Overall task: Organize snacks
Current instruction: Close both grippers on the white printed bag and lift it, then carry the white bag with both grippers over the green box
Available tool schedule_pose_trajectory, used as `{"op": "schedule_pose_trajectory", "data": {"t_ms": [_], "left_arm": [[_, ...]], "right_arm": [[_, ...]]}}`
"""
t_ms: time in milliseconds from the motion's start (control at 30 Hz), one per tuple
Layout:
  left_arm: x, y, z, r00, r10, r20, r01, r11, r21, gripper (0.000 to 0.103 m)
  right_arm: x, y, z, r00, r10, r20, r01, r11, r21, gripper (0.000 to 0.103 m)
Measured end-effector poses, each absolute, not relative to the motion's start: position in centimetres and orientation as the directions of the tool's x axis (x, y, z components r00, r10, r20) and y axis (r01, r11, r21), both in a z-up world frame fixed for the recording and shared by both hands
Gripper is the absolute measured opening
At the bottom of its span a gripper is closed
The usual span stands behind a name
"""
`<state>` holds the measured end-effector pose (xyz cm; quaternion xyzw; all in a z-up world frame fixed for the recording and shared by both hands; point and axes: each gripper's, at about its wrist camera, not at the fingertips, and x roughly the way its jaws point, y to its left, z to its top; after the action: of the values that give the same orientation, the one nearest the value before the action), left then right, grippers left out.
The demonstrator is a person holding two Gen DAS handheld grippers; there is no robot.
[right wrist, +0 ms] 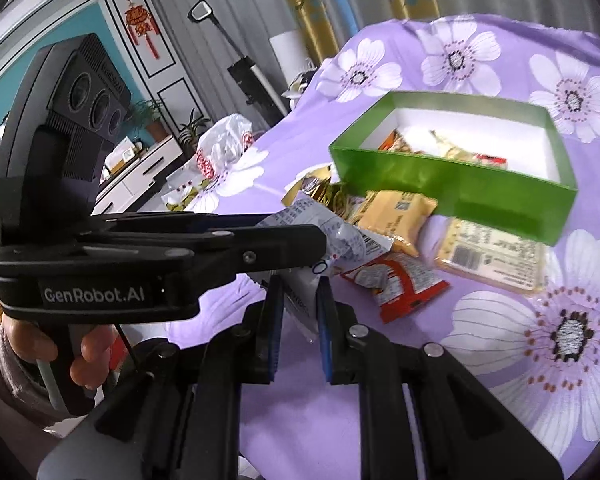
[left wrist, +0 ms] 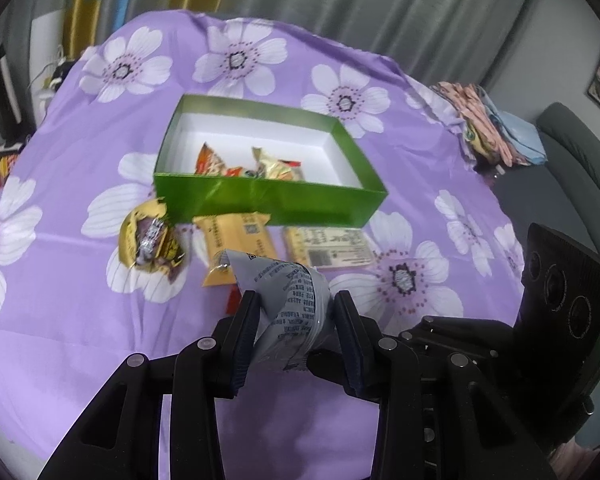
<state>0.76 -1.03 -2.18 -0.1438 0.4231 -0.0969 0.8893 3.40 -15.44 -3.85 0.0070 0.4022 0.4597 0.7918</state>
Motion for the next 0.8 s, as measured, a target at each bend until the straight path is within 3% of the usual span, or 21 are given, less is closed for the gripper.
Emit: {"op": "schedule_pose_trajectory", "data": {"t_ms": [800], "left_arm": [[4.7, -4.7, 0.4, 0.637, -0.311, -0.705, 0.140, 0.946, -0.291, 0.039]], "right_arm": [[6.1, -19.2, -1.9, 0.360, 0.738, -0.571, -0.688, 0.623, 0.371, 0.017]]}}
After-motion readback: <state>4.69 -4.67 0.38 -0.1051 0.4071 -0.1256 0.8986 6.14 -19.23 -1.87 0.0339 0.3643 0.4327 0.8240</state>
